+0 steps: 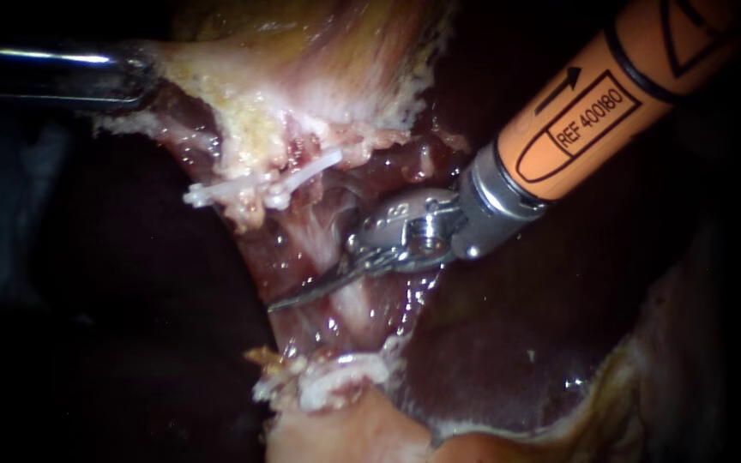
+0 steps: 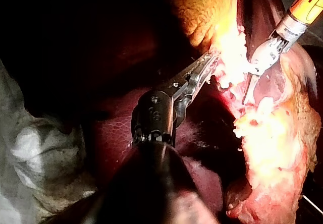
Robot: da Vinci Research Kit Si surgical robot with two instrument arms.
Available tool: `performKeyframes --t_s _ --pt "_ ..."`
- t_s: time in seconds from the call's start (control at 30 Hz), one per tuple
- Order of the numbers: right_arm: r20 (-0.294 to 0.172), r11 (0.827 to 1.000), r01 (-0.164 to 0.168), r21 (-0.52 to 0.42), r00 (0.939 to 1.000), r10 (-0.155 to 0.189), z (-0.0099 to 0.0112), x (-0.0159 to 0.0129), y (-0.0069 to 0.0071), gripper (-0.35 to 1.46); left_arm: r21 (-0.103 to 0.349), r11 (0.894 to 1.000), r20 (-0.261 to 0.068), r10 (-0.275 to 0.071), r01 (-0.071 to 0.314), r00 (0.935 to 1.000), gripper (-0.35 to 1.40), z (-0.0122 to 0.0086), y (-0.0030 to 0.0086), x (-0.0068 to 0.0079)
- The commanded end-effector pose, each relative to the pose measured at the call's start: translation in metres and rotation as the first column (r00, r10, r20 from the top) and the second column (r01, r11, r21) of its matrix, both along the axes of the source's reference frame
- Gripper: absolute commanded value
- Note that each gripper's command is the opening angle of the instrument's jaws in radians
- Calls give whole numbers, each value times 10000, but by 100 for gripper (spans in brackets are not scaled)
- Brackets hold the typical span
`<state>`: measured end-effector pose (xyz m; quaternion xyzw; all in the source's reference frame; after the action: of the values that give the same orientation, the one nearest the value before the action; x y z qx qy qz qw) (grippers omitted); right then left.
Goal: Go back from the cut right tube
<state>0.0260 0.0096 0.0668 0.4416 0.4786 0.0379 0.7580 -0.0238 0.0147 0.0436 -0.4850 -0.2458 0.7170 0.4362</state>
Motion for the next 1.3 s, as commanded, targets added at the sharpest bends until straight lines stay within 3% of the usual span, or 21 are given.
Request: performKeyframes --t_s 0.03,0.07,0.1,0.2,0.27,0.33,0.57,0.6,0.67,0.7,0.77,0.87,1.0,1.17,1.3 --pt "-72 10000 -50 42 10000 51 -1 0 0 -35 -1 10000 4 4 -4 10000 -35 0 0 0" --pt "-172 9999 -80 111 9998 82 -2 0 0 -35 -1 10000 4 4 -4 10000 -35 0 0 0" --pt "-236 9997 -215 134 9995 218 -4 1 0 -8 -1 10000 5 5 -5 10000 -35 0 0 0" --pt "-353 9960 -885 110 9954 888 -6 4 0 103 -1 10000 5 6 -6 10000 -35 0 0 0" --pt "-232 9883 -1519 165 9881 1522 -7 5 -1 130 -2 10000 6 7 -7 10000 -35 1 1 1" --pt "-112 9815 -1910 85 9815 1911 -7 8 -1 141 -9 10000 -12 -14 14 10000 -35 1 1 1" --pt "137 9719 -2355 3 9718 2355 -9 5 -2 145 -10 10000 -11 -12 12 10000 -35 1 1 1" --pt "187 9677 -2519 -80 9675 2520 -11 1 -3 145 -10 10000 -11 -12 12 10000 -35 1 1 1" --pt "345 9518 -3052 -309 9514 3061 -17 -9 -6 145 -10 10000 -9 -9 9 10000 -35 1 1 2" --pt "578 9349 -3506 -557 9336 3536 -22 -17 -9 145 -11 10000 -9 -7 7 10000 -35 1 1 2" --pt "620 9204 -3706 -1247 9229 3800 -30 -30 -12 145 -11 10000 -7 -4 4 10000 -35 1 0 3" --pt "1014 9024 -3389 -2662 9211 3759 -43 -50 -14 145 -11 10000 -6 -3 3 10000 -35 1 1 3" --pt "2036 8811 -2473 -4031 9144 3497 -60 -82 -7 145 -11 10000 -6 -3 3 10000 -35 2 1 3" --pt "2259 8549 -2418 -4590 8989 3755 -72 -120 4 145 -12 10000 -6 -2 2 10000 -35 2 1 3" --pt "2356 8522 -2446 -4626 8927 3841 -78 -143 10 145 -13 10000 -6 -2 2 10000 -35 3 1 3"
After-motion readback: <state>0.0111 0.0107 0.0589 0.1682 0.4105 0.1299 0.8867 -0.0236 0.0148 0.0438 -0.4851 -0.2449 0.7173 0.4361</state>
